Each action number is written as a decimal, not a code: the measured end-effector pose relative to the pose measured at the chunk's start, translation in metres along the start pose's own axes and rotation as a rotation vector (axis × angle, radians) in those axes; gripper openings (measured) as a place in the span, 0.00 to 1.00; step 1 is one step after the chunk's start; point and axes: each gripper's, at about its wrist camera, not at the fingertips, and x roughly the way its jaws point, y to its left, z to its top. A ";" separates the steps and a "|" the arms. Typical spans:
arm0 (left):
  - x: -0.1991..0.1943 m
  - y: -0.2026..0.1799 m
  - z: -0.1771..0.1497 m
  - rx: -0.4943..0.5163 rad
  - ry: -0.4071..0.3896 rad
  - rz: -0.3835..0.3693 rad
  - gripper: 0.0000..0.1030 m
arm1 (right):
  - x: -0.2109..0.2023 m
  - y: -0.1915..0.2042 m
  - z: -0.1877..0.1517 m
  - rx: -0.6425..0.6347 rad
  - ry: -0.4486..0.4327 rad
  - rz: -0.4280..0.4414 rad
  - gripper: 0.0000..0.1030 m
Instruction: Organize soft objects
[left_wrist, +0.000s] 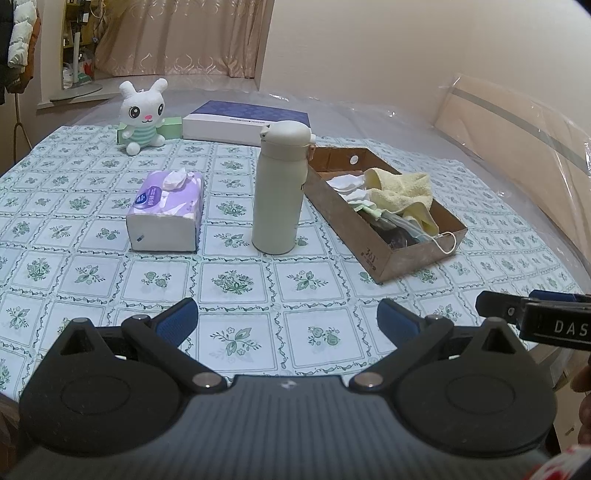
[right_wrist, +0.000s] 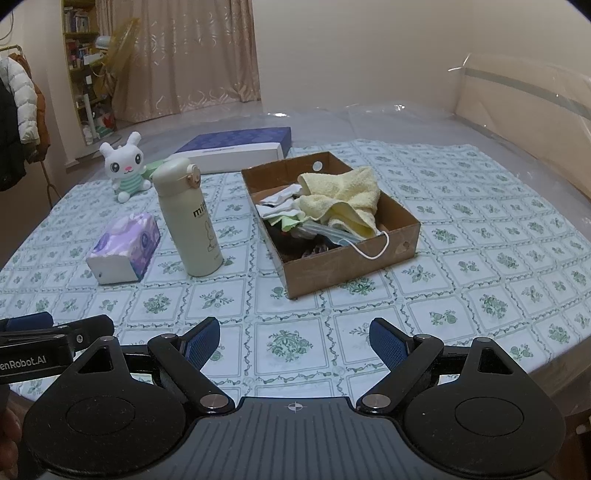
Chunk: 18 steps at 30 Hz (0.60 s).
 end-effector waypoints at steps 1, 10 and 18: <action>0.000 0.000 0.000 0.000 0.001 0.000 0.99 | 0.000 0.000 0.000 0.000 0.000 -0.001 0.85; -0.001 -0.001 0.000 0.001 0.000 0.001 0.99 | 0.000 -0.001 0.000 0.002 -0.004 0.000 0.85; -0.001 -0.001 0.000 0.001 0.000 0.001 0.99 | 0.000 -0.001 0.000 0.004 -0.005 0.000 0.85</action>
